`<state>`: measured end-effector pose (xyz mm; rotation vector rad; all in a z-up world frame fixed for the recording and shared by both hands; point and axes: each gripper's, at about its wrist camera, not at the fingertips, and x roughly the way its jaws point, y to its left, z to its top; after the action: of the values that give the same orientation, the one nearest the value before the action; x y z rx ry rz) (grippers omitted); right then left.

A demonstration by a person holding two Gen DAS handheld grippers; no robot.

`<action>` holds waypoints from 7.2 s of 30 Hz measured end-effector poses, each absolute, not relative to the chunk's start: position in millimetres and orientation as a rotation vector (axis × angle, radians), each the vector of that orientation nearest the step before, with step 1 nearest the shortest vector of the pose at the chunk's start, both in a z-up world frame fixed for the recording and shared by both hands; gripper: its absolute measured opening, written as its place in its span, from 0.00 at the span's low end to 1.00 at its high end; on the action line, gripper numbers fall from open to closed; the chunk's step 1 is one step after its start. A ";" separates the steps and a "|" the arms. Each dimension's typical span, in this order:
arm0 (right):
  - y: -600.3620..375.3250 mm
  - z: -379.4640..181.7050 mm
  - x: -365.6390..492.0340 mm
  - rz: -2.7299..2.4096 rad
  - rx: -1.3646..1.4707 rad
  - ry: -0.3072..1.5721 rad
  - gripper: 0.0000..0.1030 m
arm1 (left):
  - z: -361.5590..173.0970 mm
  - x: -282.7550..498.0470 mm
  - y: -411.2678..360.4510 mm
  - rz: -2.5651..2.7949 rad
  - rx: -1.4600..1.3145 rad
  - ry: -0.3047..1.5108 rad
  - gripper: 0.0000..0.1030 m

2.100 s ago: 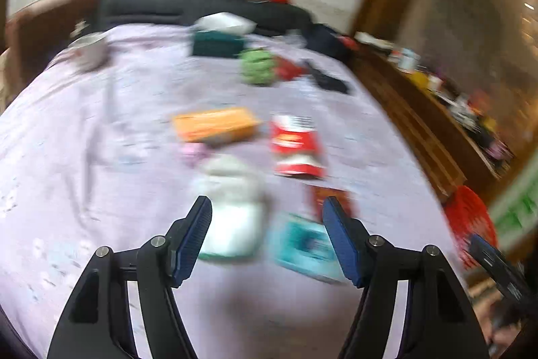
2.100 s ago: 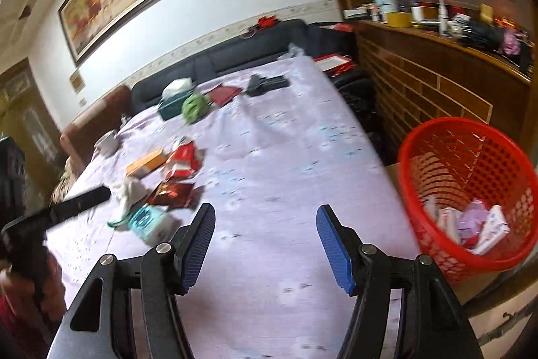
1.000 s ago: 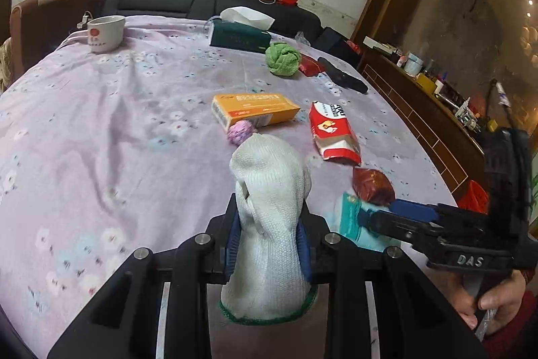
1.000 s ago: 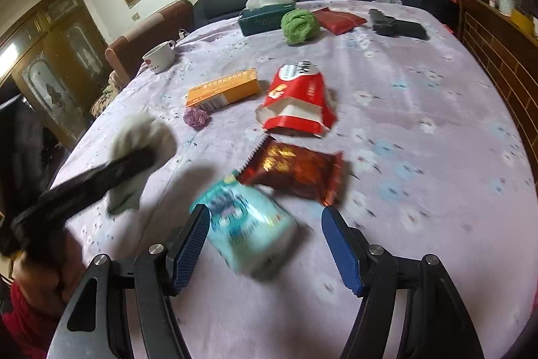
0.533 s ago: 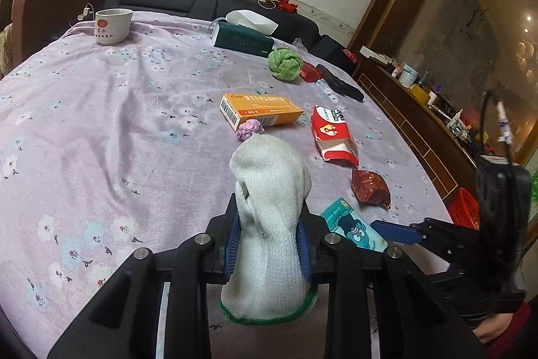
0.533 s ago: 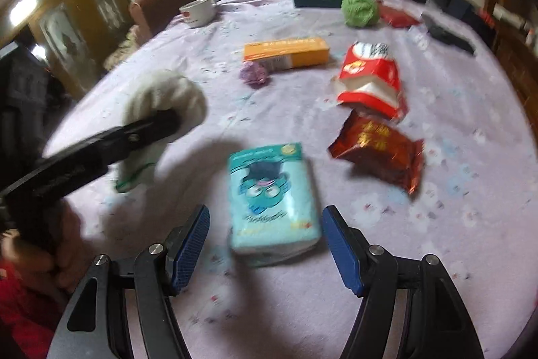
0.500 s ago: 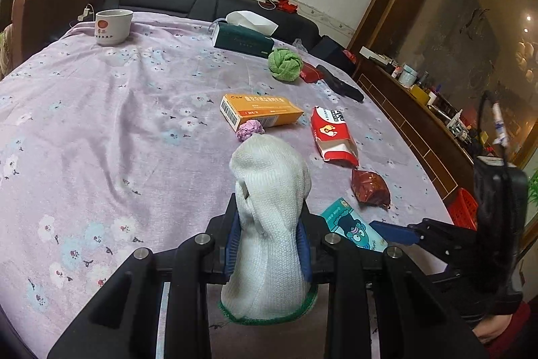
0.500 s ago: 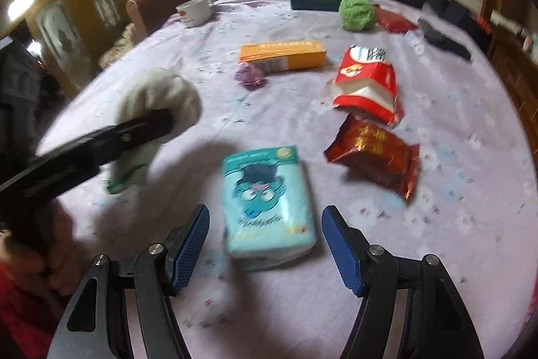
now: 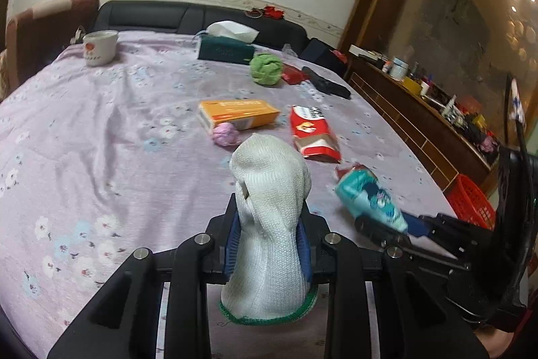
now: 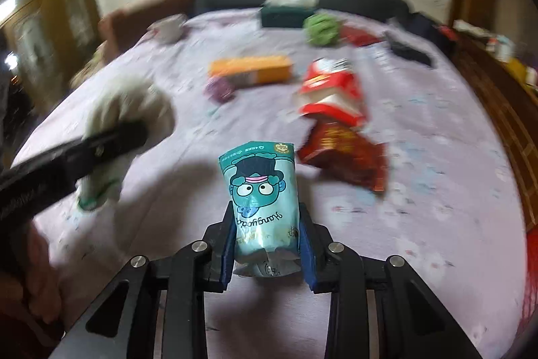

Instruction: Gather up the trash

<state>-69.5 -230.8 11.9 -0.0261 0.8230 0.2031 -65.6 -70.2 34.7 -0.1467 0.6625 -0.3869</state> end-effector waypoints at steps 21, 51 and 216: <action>-241.5 23.7 -86.7 0.005 -0.037 0.705 0.34 | 29.8 -59.1 -71.9 -0.414 -0.168 0.700 0.27; -242.6 23.1 -86.4 -0.001 -0.040 0.704 0.34 | 28.0 -56.9 -73.5 -0.419 -0.173 0.701 0.27; -314.3 11.3 9.7 0.125 0.347 0.739 0.39 | 9.4 85.2 -89.4 -0.188 -0.160 0.883 0.29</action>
<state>9.7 -314.3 11.3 0.3474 0.7386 0.1251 85.2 -89.4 9.4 -0.1604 0.8828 -0.1883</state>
